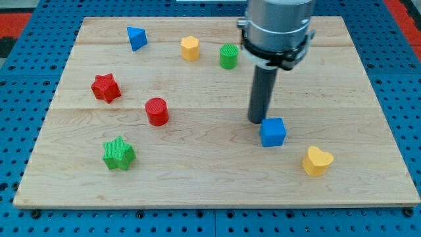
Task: Point at the yellow hexagon
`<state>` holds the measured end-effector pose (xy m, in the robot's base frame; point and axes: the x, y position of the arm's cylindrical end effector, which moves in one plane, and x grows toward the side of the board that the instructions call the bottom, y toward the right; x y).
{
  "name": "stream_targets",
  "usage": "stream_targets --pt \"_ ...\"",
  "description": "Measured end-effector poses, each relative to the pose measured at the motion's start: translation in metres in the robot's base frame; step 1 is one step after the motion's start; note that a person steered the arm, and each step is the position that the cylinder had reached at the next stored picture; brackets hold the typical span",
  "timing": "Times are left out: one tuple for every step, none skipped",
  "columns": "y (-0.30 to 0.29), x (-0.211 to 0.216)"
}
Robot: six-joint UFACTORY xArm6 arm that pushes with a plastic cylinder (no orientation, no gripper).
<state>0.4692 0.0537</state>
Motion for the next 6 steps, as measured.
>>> stream_targets --pt "-0.011 0.038" --pt "0.050 0.026" --pt "0.070 0.011" --pt "0.036 -0.006" --pt "0.067 -0.024" --pt "0.062 -0.033"
